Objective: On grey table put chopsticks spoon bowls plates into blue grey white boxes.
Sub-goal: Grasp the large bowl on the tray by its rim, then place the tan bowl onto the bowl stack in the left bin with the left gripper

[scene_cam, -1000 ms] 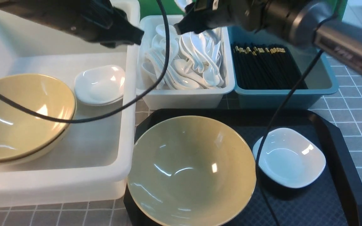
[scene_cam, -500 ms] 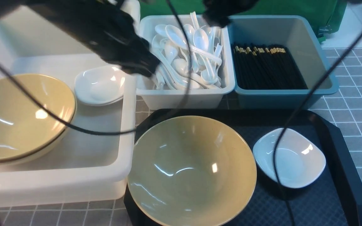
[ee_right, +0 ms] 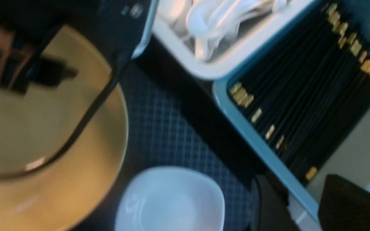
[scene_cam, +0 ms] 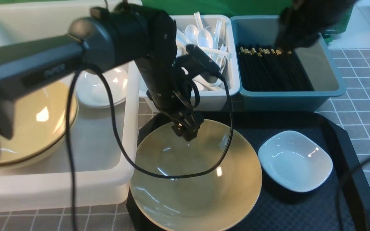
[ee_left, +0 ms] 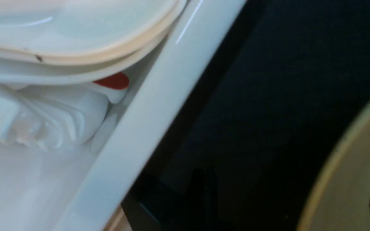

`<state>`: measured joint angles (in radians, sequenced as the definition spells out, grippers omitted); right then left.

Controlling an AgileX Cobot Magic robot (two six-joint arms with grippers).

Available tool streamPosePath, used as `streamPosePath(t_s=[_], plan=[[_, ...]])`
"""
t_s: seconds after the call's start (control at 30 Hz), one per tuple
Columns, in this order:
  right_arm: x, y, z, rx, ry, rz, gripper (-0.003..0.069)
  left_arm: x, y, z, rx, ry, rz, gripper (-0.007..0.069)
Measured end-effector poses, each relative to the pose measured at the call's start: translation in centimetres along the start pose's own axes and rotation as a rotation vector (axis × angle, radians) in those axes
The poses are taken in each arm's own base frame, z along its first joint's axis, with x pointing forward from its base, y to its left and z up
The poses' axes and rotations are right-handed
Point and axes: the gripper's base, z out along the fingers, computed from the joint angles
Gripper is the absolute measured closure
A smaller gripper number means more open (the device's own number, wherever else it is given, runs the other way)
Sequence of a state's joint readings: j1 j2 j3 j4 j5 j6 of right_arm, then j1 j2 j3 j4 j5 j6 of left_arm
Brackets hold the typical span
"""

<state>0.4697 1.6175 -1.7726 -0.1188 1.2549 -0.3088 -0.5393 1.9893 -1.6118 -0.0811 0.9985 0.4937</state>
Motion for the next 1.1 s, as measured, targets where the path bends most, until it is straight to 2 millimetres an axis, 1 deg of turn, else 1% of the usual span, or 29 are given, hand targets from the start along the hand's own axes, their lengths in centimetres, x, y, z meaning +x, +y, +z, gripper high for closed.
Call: streamPosePath(t_s=[0.07,0.17,0.2,0.23,0.27,0.3,0.33,0.37,0.4,0.5,0.57,0.63,0.67,0.7,0.73,0.77,0.8,0.83,0.87,0.93,0.97,1.0,1.03,1.07,1.1], plan=[[0.8,0.2,-0.5,0.004,0.006,-0.004,0.0424,-0.2,0.1,0.8,0.004,-0.011,-0.007,0.0044],[1.3,0.3,-0.7,0.003,0.016,-0.006,0.0429,-0.3,-0.1,1.6,0.036,-0.017,-0.026,0.0097],[1.4,0.3,-0.7,0.004,0.018,-0.008,0.0430,-0.4,-0.2,1.8,0.050,-0.021,-0.034,0.0142],[1.4,0.3,-0.7,0.004,0.019,-0.008,0.0429,-0.4,-0.3,2.0,0.066,-0.020,-0.042,0.0204],[1.4,0.3,-0.7,0.005,0.019,-0.009,0.0429,-0.4,-0.4,2.0,0.069,-0.019,-0.043,0.0229],[1.4,0.3,-0.7,0.004,0.020,-0.009,0.0429,-0.4,-0.5,2.0,0.079,-0.015,-0.048,0.0282],[1.4,0.3,-0.6,0.004,0.021,-0.009,0.0429,-0.3,-0.5,1.9,0.085,-0.005,-0.034,0.0346],[1.5,0.3,-0.5,0.003,0.025,-0.009,0.0429,-0.1,-0.7,1.5,0.106,0.012,-0.037,0.0473],[1.5,0.4,-0.5,0.003,0.026,-0.009,0.0429,-0.2,-0.8,1.3,0.121,0.008,-0.054,0.0517],[1.4,0.4,-0.4,-0.005,0.025,-0.020,0.0429,-0.4,-0.8,0.5,0.150,-0.027,-0.098,0.0573],[1.4,0.6,-0.4,-0.022,0.019,-0.033,0.0431,0.0,-0.6,-0.4,0.180,-0.022,-0.135,0.0597],[1.3,0.7,-0.4,-0.033,0.016,-0.041,0.0438,0.1,-0.3,-0.8,0.184,-0.027,-0.150,0.0603],[1.2,1.1,-0.5,-0.046,0.010,-0.062,0.0459,0.7,0.6,-2.4,0.183,-0.048,-0.188,0.0617],[1.1,1.3,-0.5,-0.049,0.008,-0.067,0.0463,0.7,0.6,-2.4,0.185,-0.047,-0.190,0.0617],[0.8,2.2,-0.6,-0.064,-0.001,-0.110,0.0503,1.5,1.7,-4.9,0.174,-0.104,-0.243,0.0622],[0.7,2.5,-0.7,-0.068,-0.005,-0.121,0.0509,1.6,1.9,-5.3,0.171,-0.111,-0.251,0.0621],[0.3,3.7,-0.9,-0.086,-0.017,-0.170,0.0547,2.4,3.0,-7.8,0.130,-0.174,-0.274,0.0617],[0.0,4.8,-1.1,-0.105,-0.028,-0.214,0.0577,3.2,3.7,-9.8,0.114,-0.220,-0.311,0.0616],[-0.3,6.1,-1.3,-0.126,-0.041,-0.259,0.0602,4.3,4.5,-12.4,0.097,-0.287,-0.358,0.0617],[-0.9,9.0,-2.0,-0.172,-0.078,-0.355,0.0625,6.6,5.7,-16.7,0.065,-0.399,-0.440,0.0617],[-0.9,9.2,-2.0,-0.176,-0.082,-0.364,0.0625,7.1,5.9,-17.5,0.056,-0.420,-0.456,0.0617],[-1.1,10.1,-2.3,-0.187,-0.101,-0.394,0.0626,8.0,6.3,-18.7,0.043,-0.447,-0.482,0.0617],[-1.4,11.6,-2.7,-0.207,-0.134,-0.435,0.0626,10.5,7.1,-21.5,0.001,-0.504,-0.554,0.0618],[-1.5,12.2,-3.0,-0.215,-0.148,-0.456,0.0626,11.9,7.5,-22.8,-0.024,-0.526,-0.591,0.0618],[-1.6,12.6,-3.2,-0.220,-0.158,-0.468,0.0626,13.7,7.7,-24.4,-0.056,-0.547,-0.637,0.0618]])
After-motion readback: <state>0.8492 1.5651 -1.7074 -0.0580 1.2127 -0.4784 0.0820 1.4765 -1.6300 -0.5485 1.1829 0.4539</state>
